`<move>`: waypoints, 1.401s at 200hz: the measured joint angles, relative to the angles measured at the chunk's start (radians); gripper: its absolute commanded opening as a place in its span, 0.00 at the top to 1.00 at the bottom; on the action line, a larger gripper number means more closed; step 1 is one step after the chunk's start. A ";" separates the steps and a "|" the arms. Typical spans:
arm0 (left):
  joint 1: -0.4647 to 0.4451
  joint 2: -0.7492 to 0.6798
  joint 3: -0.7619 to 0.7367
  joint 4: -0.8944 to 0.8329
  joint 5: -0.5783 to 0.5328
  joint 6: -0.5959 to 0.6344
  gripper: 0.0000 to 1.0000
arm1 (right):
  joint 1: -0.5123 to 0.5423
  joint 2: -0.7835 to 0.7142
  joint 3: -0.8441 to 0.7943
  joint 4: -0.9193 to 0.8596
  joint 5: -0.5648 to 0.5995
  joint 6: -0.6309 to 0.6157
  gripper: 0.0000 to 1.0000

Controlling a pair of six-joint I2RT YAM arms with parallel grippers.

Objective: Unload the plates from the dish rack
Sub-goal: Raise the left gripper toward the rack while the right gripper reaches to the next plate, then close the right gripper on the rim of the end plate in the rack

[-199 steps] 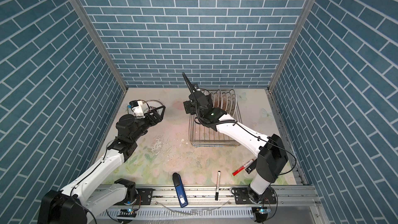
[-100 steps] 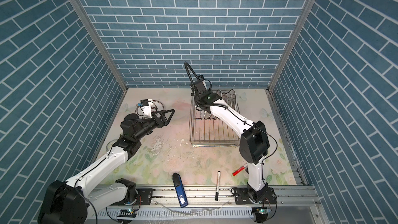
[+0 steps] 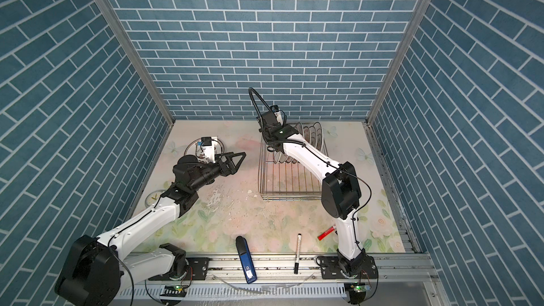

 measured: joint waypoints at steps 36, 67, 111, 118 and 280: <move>-0.011 0.023 0.001 0.002 -0.017 0.000 0.00 | -0.002 0.012 0.000 0.002 0.004 0.000 0.67; -0.017 0.028 0.001 0.005 -0.042 -0.001 0.00 | -0.005 0.023 0.000 0.006 0.007 -0.001 0.73; -0.040 0.027 -0.002 0.012 -0.095 0.002 0.00 | -0.008 0.031 0.010 0.011 0.010 -0.001 0.79; -0.050 0.016 -0.006 0.009 -0.110 0.006 0.00 | -0.008 0.031 0.010 0.014 0.011 -0.001 0.79; -0.113 0.029 0.003 -0.026 -0.222 0.034 0.00 | -0.023 0.060 0.011 0.045 0.076 -0.046 0.99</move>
